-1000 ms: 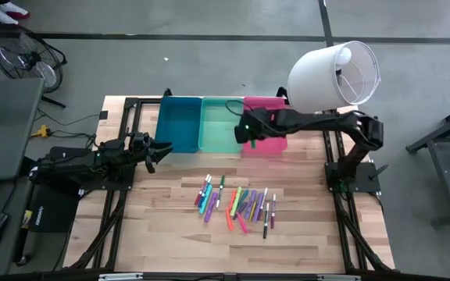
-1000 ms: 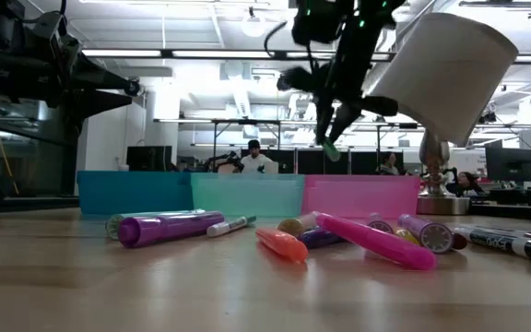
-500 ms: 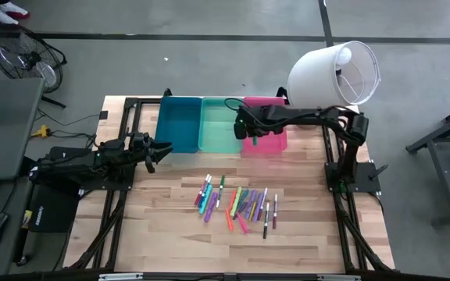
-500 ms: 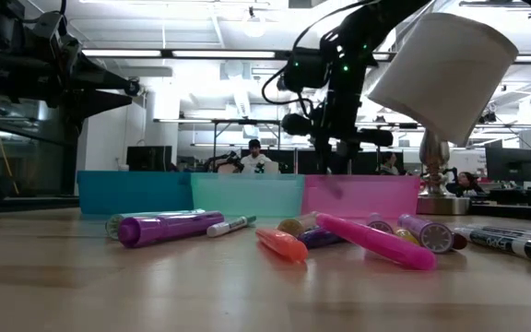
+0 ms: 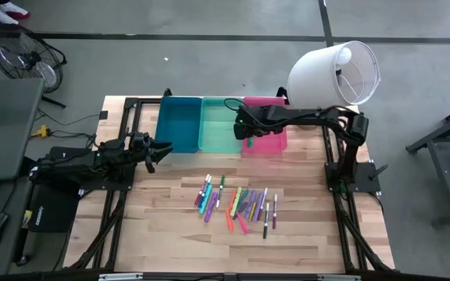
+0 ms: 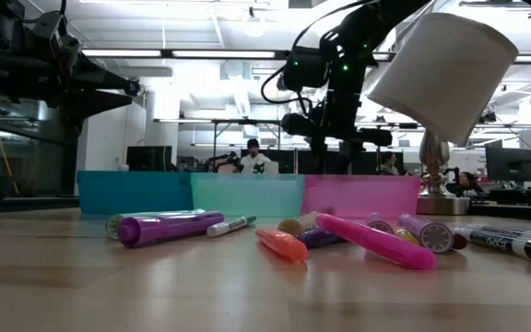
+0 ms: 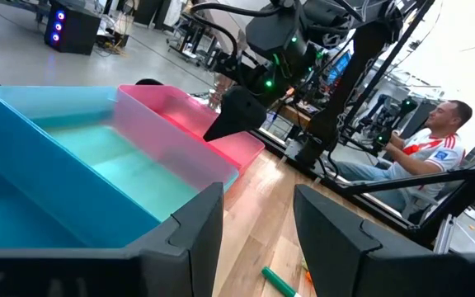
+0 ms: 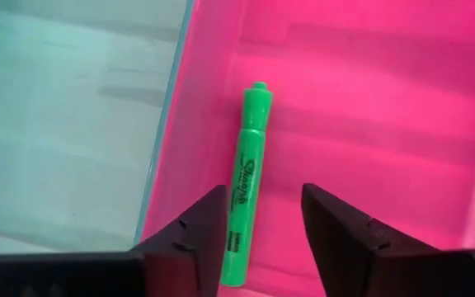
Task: Pick & Place Markers
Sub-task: Put the right purple highlighter pen into the pink bin
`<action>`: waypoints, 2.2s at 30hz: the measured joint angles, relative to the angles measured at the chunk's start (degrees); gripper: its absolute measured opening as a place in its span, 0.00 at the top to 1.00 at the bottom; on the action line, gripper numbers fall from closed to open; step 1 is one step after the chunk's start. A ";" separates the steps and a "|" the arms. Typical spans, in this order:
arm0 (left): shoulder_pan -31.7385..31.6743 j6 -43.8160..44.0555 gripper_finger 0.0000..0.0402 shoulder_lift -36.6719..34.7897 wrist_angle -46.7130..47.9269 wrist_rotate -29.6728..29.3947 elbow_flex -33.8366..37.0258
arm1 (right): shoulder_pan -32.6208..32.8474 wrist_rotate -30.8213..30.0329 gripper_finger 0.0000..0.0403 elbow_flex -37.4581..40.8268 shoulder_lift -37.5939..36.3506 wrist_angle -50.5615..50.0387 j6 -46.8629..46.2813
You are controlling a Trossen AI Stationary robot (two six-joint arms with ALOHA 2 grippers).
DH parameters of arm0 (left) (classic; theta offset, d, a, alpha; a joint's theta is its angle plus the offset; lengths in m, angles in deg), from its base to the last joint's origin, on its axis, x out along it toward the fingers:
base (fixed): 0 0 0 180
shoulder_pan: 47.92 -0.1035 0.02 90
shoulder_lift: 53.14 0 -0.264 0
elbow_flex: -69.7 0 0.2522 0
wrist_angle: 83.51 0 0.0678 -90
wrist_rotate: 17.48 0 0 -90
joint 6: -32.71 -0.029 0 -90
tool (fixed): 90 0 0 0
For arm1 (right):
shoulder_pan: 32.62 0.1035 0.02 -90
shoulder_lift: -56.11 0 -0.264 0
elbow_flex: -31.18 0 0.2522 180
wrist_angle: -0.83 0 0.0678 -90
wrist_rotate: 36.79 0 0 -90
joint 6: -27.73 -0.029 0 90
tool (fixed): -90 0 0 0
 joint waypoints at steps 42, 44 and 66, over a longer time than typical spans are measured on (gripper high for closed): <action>-0.02 0.01 0.63 0.00 0.00 0.00 0.00 | 36.45 4.87 0.44 3.68 -10.60 -18.63 -27.80; -0.01 0.01 0.63 -0.01 0.00 -0.01 0.01 | 38.53 6.12 0.44 6.14 -10.60 -14.83 -30.11; -0.02 0.01 0.63 -0.01 0.00 -0.02 0.00 | 39.95 13.20 0.45 7.61 -1.44 3.23 -46.31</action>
